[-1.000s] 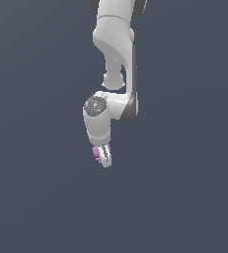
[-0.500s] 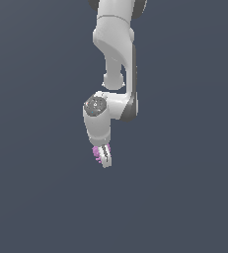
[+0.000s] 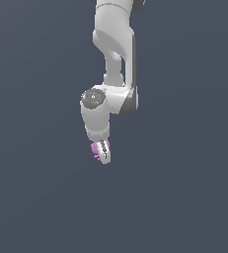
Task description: Pick up the object and move it to a goal position.
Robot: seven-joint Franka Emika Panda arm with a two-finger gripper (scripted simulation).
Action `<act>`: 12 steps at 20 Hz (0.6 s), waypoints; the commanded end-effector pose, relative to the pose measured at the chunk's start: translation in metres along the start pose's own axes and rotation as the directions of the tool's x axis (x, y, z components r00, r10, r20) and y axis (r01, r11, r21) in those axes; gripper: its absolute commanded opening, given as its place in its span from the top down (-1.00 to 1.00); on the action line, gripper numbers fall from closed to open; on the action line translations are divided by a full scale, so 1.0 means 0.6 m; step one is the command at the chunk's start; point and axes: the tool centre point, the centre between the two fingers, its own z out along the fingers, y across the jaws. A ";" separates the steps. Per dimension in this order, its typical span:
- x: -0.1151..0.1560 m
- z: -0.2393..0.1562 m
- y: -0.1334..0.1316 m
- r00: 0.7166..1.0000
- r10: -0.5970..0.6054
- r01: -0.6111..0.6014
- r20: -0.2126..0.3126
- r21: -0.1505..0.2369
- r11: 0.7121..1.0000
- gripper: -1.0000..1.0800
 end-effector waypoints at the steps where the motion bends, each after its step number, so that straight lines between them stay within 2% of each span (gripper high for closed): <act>1: 0.002 -0.027 0.003 1.000 0.000 0.000 0.000 0.001 1.000 1.00; 12: 0.020 -0.217 0.031 1.000 0.002 -0.002 0.000 0.001 1.000 1.00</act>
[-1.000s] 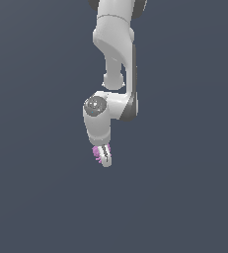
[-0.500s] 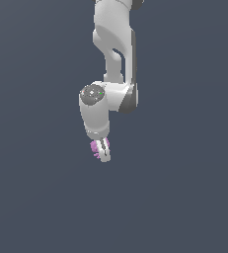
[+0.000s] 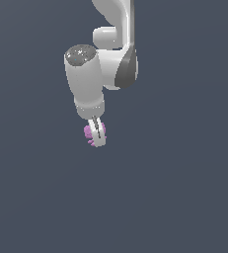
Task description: Pick up the object and move it to a goal position.
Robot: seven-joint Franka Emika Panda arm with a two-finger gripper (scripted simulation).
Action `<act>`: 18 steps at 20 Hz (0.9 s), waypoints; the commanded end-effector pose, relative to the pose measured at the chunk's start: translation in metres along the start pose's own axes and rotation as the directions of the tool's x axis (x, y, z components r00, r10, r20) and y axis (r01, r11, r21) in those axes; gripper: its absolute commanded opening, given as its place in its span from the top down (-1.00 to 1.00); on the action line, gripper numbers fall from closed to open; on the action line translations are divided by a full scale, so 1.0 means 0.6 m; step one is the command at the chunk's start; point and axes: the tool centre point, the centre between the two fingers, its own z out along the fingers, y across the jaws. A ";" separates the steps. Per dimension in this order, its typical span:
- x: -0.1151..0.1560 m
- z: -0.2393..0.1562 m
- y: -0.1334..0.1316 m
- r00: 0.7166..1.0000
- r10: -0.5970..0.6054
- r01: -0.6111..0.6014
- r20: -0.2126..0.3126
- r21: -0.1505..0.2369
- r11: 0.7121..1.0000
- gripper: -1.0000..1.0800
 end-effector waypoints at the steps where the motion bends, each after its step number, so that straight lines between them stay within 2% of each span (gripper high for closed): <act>1: 0.005 -0.051 0.008 1.000 0.000 0.000 0.000 0.000 1.000 1.00; 10: 0.020 -0.207 0.026 1.000 0.000 0.000 -0.001 -0.001 1.000 1.00; 18: 0.027 -0.282 0.031 1.000 -0.002 0.002 -0.001 0.000 1.000 1.00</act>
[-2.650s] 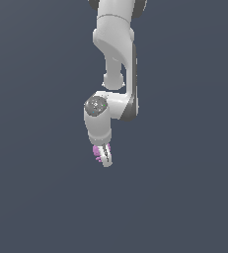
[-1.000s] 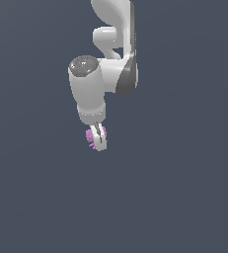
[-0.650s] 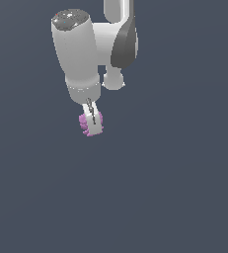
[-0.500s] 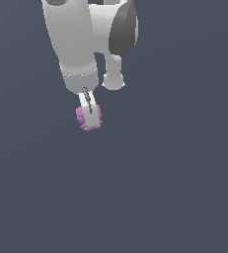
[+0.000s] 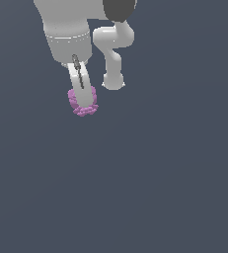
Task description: Pick up the object and move it to a goal position.
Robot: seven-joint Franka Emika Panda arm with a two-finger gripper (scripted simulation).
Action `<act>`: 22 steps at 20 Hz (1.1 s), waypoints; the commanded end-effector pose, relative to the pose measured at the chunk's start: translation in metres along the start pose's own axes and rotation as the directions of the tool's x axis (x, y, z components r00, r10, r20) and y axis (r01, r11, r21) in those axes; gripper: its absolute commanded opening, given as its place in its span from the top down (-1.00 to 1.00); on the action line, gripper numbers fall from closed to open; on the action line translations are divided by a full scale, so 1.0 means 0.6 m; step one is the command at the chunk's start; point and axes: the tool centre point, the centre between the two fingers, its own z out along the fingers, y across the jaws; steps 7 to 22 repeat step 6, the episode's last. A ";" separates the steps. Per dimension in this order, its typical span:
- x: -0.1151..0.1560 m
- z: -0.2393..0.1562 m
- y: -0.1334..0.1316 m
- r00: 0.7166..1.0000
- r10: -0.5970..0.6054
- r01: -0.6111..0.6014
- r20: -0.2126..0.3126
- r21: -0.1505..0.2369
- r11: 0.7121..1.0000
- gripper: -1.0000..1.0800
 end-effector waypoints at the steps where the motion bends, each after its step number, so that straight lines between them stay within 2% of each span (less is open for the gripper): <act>1: 0.001 -0.015 0.001 1.000 0.000 0.000 0.000 -0.001 1.000 1.00; 22: 0.003 -0.026 0.001 1.000 -0.001 0.001 0.001 -0.001 1.000 1.00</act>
